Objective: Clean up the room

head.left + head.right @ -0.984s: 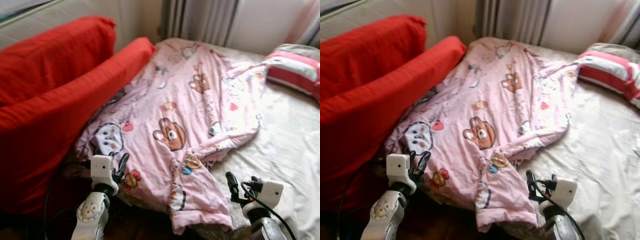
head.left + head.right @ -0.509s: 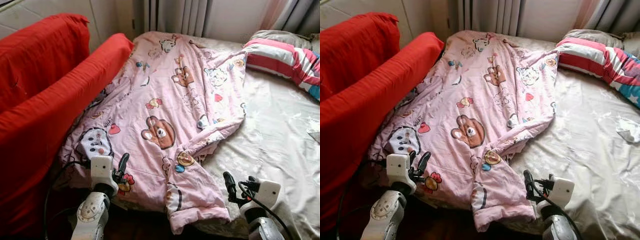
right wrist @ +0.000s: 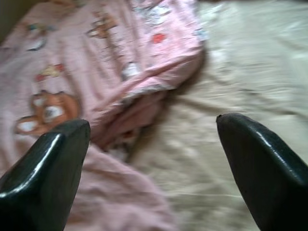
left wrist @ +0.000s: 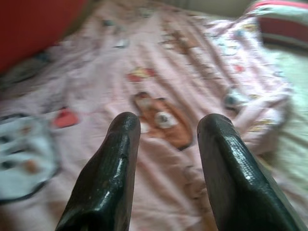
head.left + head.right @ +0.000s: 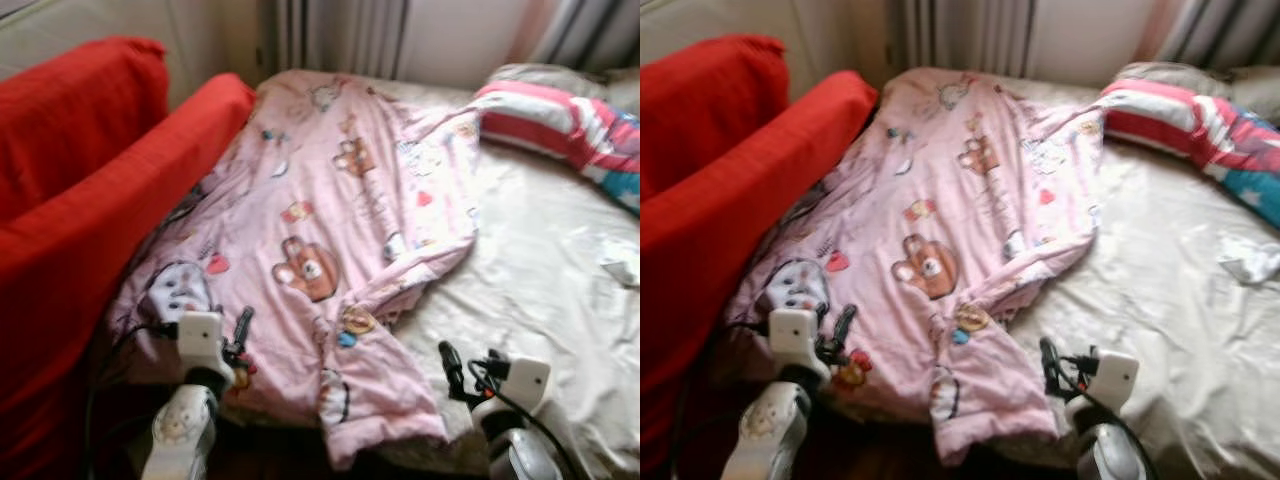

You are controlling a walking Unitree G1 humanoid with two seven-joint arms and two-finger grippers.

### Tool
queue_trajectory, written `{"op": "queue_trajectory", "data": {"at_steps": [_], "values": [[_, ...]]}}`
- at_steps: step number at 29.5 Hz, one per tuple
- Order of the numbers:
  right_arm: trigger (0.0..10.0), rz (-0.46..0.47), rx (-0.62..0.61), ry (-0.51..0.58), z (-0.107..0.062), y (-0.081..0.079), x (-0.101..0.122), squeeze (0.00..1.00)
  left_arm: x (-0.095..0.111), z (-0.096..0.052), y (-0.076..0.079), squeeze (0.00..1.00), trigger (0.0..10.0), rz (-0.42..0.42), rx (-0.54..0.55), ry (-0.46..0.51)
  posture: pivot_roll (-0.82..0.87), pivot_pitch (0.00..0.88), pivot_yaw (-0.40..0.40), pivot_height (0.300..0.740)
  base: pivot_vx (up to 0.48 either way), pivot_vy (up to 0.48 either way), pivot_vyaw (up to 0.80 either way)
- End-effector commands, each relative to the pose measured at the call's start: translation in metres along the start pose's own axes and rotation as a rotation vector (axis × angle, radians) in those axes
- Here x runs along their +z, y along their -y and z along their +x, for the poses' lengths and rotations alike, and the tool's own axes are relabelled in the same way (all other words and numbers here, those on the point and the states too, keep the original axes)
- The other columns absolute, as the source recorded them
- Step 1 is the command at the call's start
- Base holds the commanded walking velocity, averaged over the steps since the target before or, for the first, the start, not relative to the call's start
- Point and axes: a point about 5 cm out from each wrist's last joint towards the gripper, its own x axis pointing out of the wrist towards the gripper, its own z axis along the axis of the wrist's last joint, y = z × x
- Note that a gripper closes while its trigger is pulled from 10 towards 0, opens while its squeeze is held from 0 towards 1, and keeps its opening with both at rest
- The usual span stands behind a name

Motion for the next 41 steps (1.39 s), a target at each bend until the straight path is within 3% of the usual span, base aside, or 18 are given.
{"op": "queue_trajectory", "data": {"at_steps": [1,14,18,20,23,25,31,37,41], "values": [[10.0,0.005,-0.019,-0.03,-0.006,0.003,-0.009,0.0,-0.005,-0.004,-0.004,0.0,10.0,0.002,0.013,-0.02,0.07,0.267,-0.037,0.74,0.0,0.0,0.0],[10.0,-0.076,0.016,-0.015,-0.003,-0.004,-0.006,0.0,-0.005,-0.004,-0.003,0.0,10.0,-0.007,0.016,-0.018,0.07,0.267,-0.039,0.74,0.0,0.0,0.0],[10.0,-0.181,0.065,-0.027,-0.003,-0.006,-0.006,0.0,-0.007,-0.007,-0.004,0.0,10.0,-0.052,0.037,-0.021,0.07,0.264,-0.042,0.74,0.0,0.0,0.0],[10.0,-0.212,0.082,-0.031,-0.003,-0.008,-0.007,0.0,-0.01,-0.01,-0.007,0.0,10.0,-0.084,0.063,-0.028,0.07,0.263,-0.042,0.74,0.0,0.0,0.0],[10.0,-0.252,0.106,-0.018,-0.003,-0.011,-0.005,0.0,-0.014,-0.019,-0.015,0.0,10.0,-0.067,0.081,-0.045,0.06,0.261,-0.043,0.74,0.0,0.0,0.0],[10.0,-0.277,0.126,-0.005,-0.002,-0.014,-0.003,0.0,-0.02,-0.03,-0.027,0.0,10.0,-0.05,0.124,-0.068,0.06,0.257,-0.045,0.74,0.0,0.0,0.0],[10.0,-0.298,0.139,0.0,-0.002,-0.015,-0.002,0.0,-0.019,-0.041,-0.05,0.0,10.0,-0.048,0.216,-0.066,0.06,0.251,-0.047,0.74,0.0,0.0,0.0],[10.0,-0.326,0.153,-0.044,-0.001,-0.015,-0.008,0.0,-0.015,-0.037,-0.047,0.0,10.0,-0.038,0.195,-0.055,0.06,0.238,-0.052,0.74,0.0,0.0,0.0],[10.0,-0.328,0.149,-0.046,0.0,-0.014,-0.007,0.0,-0.011,-0.028,-0.047,0.0,10.0,-0.042,0.191,-0.036,0.06,0.231,-0.051,0.716,0.0,0.0,0.0]]}}
